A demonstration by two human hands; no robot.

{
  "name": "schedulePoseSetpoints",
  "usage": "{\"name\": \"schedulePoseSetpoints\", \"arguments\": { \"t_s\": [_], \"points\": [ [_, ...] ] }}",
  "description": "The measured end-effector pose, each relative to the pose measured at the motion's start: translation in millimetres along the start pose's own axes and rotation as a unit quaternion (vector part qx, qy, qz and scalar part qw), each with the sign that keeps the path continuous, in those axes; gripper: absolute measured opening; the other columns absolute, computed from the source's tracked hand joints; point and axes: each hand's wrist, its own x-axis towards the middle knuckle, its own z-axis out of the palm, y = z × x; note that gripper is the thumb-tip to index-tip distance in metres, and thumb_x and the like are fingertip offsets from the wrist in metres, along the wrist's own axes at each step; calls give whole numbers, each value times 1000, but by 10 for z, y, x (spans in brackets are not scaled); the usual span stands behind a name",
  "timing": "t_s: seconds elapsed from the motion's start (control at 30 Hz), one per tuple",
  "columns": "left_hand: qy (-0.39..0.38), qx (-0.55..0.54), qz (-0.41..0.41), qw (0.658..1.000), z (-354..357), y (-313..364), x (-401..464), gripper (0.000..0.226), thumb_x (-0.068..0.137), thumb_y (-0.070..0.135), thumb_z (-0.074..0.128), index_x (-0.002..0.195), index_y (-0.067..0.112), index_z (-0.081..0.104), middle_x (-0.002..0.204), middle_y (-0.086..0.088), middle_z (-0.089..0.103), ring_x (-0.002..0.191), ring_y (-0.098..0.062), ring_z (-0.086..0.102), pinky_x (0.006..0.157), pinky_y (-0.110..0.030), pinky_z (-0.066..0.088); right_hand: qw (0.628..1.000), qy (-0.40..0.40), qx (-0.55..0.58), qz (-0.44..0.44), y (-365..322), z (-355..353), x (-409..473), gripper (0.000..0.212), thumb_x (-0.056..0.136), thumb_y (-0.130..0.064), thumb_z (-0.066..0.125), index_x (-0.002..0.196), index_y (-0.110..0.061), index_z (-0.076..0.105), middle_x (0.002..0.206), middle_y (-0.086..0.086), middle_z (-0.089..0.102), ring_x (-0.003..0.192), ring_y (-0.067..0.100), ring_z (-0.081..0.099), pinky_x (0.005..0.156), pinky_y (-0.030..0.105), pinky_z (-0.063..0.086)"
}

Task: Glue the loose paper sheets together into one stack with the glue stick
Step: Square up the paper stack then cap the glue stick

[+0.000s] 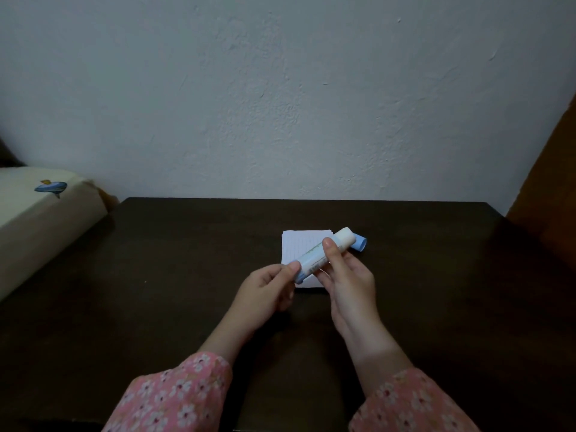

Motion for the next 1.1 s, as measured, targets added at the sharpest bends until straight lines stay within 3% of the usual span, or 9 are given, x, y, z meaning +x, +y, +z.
{"name": "schedulePoseSetpoints", "arguments": {
  "t_s": [0.2, 0.37, 0.47, 0.53, 0.67, 0.8, 0.87, 0.93, 1.1],
  "points": [
    [-18, 7, -62, 998, 13, 67, -11, 56, 98, 51, 35, 83, 4, 60, 61, -7, 47, 48, -13, 42, 49, -20, 37, 1000, -14, 10, -5, 37, 21, 4, 8, 87, -13, 67, 95, -13, 67, 94, 6, 73, 89, 15, 71, 70, 24, 57],
    [17, 5, -18, 1000, -12, 0, 25, 42, 77, 64, 57, 68, 24, 66, 58, 1, 47, 53, -11, 43, 53, -27, 36, 1000, -7, 10, -11, 1, 0, 4, 9, 86, -15, 68, 95, -14, 68, 91, 3, 74, 88, 13, 71, 71, 24, 57],
    [2, 57, -11, 998, -83, -9, 36, 41, 69, 62, 70, 80, 23, 69, 62, 2, 50, 53, -11, 43, 53, -27, 34, 1000, -6, 13, -13, -1, -9, 10, 10, 86, -16, 68, 96, -14, 68, 89, 3, 75, 87, 13, 71, 69, 23, 56],
    [-7, 25, -12, 1000, -83, -6, 33, 37, 75, 53, 68, 83, 17, 67, 60, 2, 46, 50, -10, 39, 50, -25, 32, 1000, -9, 8, -14, 19, -5, 10, 13, 85, -17, 69, 98, -14, 68, 90, 2, 75, 90, 13, 71, 71, 24, 56],
    [-2, -37, -53, 998, -21, 61, 1, 44, 95, 44, 47, 71, 8, 57, 54, -1, 38, 44, -9, 32, 43, -19, 29, 1000, -21, 11, -15, 40, 20, 0, 18, 86, -17, 68, 103, -12, 68, 95, 4, 74, 92, 14, 71, 71, 24, 57],
    [3, 7, -77, 997, -28, 79, 5, 57, 97, 53, 36, 68, 8, 57, 54, -4, 38, 43, -12, 33, 42, -20, 30, 999, -27, 8, -16, 54, 34, -21, 20, 86, -16, 67, 106, -11, 67, 99, 4, 73, 93, 12, 70, 72, 23, 57],
    [18, 34, -63, 997, -30, 50, 4, 54, 91, 60, 39, 75, 14, 61, 56, -2, 44, 46, -10, 39, 45, -21, 34, 1000, -20, 8, -16, 48, 28, -22, 19, 86, -17, 67, 105, -12, 67, 98, 3, 74, 91, 11, 71, 71, 22, 57],
    [14, 21, -41, 999, -40, 30, 5, 44, 81, 63, 48, 68, 23, 60, 56, 2, 44, 48, -8, 40, 48, -23, 34, 1000, -11, 8, -17, 28, 13, -15, 18, 85, -18, 68, 103, -13, 68, 96, 3, 74, 90, 11, 71, 71, 22, 57],
    [-1, 53, -9, 999, -71, 14, 3, 37, 85, 48, 63, 89, 11, 66, 61, 3, 44, 52, -8, 41, 50, -21, 35, 1000, -7, 5, -23, 8, -1, -5, 18, 85, -16, 69, 102, -11, 67, 94, 4, 74, 88, 13, 71, 69, 22, 57]
  ]
}}
